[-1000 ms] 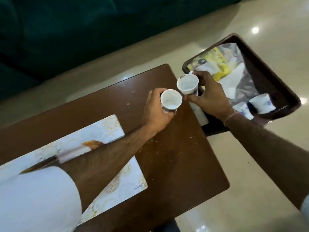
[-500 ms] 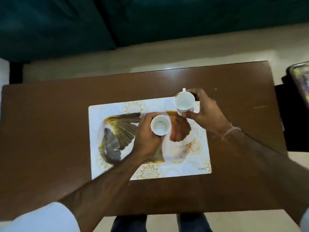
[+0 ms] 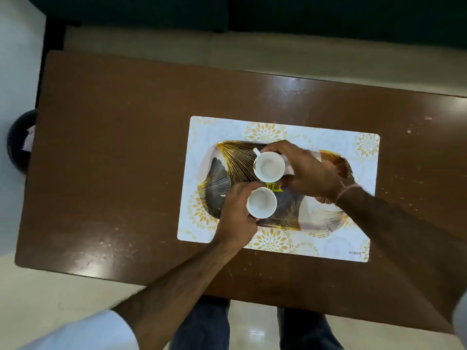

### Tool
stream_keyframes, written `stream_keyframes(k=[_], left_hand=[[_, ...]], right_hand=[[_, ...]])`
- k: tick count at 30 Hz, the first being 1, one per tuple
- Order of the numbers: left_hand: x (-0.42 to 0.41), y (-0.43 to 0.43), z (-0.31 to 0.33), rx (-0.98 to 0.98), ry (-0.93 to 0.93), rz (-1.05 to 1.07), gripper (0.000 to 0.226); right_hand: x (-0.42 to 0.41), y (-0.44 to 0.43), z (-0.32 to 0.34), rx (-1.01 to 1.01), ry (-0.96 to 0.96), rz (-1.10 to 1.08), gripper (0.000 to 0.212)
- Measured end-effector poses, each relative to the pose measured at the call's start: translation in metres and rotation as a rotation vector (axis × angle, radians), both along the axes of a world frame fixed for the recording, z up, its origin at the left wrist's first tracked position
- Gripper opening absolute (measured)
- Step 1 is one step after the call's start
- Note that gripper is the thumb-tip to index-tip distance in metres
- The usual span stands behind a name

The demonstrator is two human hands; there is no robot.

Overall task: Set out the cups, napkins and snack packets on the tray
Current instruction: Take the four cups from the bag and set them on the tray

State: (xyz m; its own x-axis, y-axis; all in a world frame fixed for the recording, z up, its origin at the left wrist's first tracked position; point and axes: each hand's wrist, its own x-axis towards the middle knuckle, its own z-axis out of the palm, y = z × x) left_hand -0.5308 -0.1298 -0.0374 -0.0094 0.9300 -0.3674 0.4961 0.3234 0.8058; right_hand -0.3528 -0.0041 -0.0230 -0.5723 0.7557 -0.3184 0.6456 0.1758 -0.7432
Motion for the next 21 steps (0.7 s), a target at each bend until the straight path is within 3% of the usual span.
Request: stream_keyframes(k=[7,12,15,21], left_hand=[[-0.003,-0.004,-0.003,-0.061,-0.015,0.062,0.082],[-0.007,0.001,0.013,0.019,0.034,0.027,0.087],[-0.017,0.017,0.028,0.141,0.09,0.006,0.08],[0.019,0.077,0.052,0.222,0.202,-0.102,0.071]], right_hand=[[-0.007,0.008,-0.005,0.084,-0.051,0.164,0.065],[-0.006,0.003,-0.009,0.121,-0.088,0.233,0.082],[0.007,0.007,-0.004,0.059,-0.096,0.13,0.098],[0.073,0.019,0.019,0.104,-0.089,-0.212,0.079]])
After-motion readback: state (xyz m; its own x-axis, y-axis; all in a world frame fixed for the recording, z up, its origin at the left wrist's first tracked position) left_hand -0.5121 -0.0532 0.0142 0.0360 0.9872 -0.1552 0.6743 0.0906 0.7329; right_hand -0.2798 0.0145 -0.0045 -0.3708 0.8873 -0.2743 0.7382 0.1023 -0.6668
